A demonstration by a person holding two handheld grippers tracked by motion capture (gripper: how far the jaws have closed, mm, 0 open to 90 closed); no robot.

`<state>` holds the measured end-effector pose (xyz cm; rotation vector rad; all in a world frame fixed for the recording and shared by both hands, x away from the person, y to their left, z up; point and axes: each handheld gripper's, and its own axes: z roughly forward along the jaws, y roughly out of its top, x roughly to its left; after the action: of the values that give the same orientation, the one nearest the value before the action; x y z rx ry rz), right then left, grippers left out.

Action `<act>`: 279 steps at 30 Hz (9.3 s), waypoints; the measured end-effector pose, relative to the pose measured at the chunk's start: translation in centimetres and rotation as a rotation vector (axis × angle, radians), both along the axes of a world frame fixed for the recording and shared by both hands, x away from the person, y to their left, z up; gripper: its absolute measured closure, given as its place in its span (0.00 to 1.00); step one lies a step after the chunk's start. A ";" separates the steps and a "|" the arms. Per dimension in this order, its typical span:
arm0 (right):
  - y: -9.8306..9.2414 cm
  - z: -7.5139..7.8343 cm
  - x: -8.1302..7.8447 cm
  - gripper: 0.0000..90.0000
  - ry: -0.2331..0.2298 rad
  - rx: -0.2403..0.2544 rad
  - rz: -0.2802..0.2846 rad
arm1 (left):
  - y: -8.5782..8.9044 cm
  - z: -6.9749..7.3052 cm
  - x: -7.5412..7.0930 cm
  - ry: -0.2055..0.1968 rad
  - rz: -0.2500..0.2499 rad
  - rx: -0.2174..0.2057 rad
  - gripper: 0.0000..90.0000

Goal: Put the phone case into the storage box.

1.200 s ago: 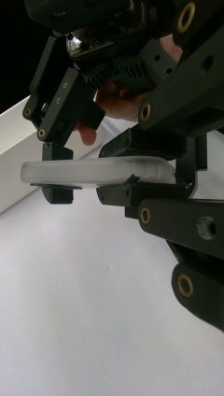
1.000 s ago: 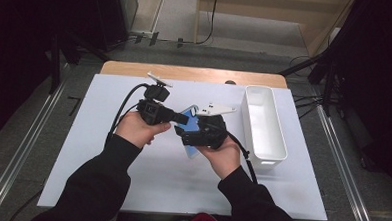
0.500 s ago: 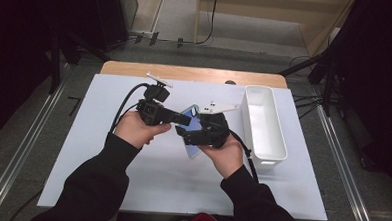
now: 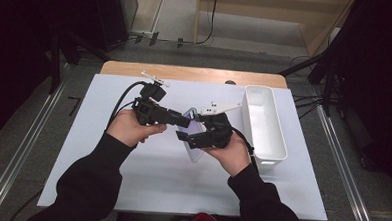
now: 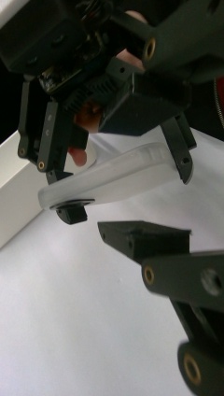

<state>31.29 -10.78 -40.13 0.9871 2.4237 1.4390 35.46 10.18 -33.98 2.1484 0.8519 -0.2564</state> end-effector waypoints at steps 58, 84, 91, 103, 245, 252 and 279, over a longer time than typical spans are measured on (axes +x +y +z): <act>-4.7 2.2 -0.5 0.16 0.102 -0.033 0.239 | 3.7 -3.9 -1.8 -0.247 -0.150 -0.037 0.31; -7.2 4.1 -0.4 0.16 0.098 -0.025 0.130 | 5.3 -7.3 -3.5 -0.268 -0.074 -0.028 0.31; -8.3 4.7 -0.4 0.16 0.090 -0.026 0.078 | 6.0 -8.3 -3.9 -0.262 -0.042 -0.011 0.31; -9.8 5.6 -0.6 0.16 0.059 -0.032 0.036 | 6.7 -9.4 -4.6 -0.259 -0.009 0.012 0.31; -17.5 3.6 16.0 0.16 -0.049 -0.028 -0.780 | 10.3 -11.5 -5.9 -0.226 0.149 0.049 0.31; -17.7 2.6 16.1 0.16 -0.049 -0.027 -0.808 | 10.3 -11.6 -5.9 -0.219 0.155 0.049 0.31; -17.7 -0.5 15.2 0.16 -0.045 -0.025 -0.809 | 10.3 -11.7 -5.8 -0.214 0.148 0.053 0.31</act>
<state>46.51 -28.47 -40.60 1.6329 1.6558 1.0935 29.69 20.47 -45.70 2.1032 0.8953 0.0705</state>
